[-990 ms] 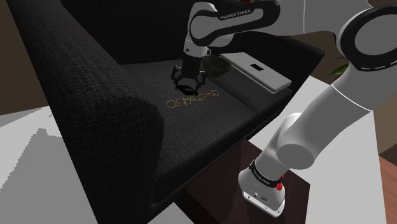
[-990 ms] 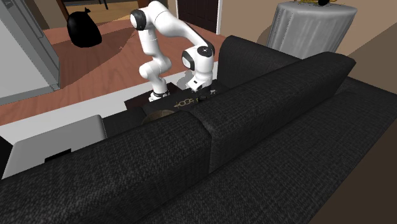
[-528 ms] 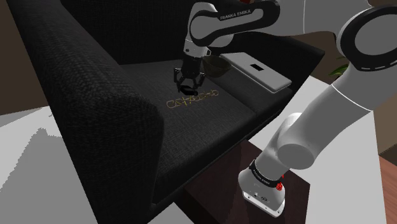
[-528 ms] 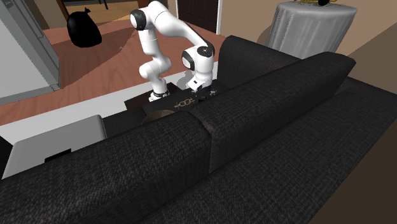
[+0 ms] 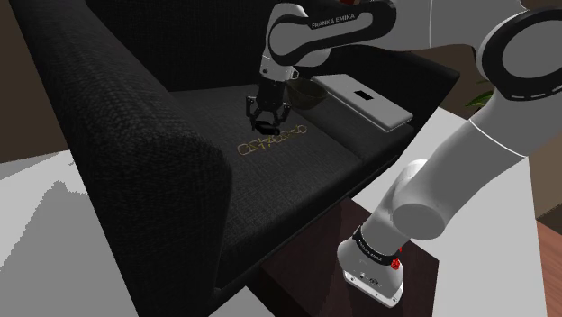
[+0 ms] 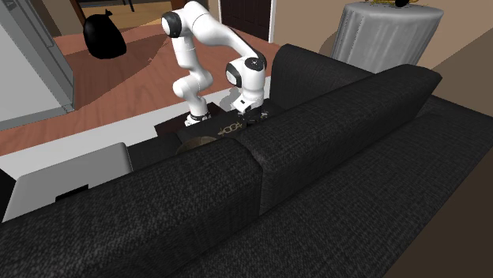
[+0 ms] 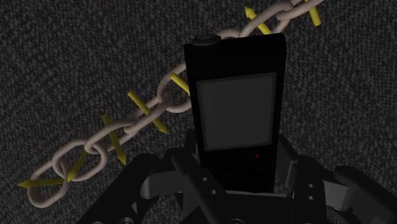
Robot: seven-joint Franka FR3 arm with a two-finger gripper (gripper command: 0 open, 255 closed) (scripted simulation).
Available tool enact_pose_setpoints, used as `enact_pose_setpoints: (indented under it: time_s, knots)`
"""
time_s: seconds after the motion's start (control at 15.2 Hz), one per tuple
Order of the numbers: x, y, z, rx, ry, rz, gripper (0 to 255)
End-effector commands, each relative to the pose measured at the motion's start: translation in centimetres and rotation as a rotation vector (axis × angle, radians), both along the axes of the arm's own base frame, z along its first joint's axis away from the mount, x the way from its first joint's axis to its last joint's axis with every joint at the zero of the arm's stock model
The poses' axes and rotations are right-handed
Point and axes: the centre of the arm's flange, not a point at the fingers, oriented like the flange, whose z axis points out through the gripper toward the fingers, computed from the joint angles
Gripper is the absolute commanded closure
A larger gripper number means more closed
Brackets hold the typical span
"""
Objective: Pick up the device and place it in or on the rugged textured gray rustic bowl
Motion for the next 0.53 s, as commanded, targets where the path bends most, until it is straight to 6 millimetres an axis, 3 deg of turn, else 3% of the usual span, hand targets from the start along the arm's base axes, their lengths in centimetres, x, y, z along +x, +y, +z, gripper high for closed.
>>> enact_pose_setpoints:
  time_s: [0.0,0.46]
  knots:
    - [0.0,0.0,0.5,0.000,0.000,0.000,255]
    - [0.0,0.0,4.2,0.000,0.000,0.000,255]
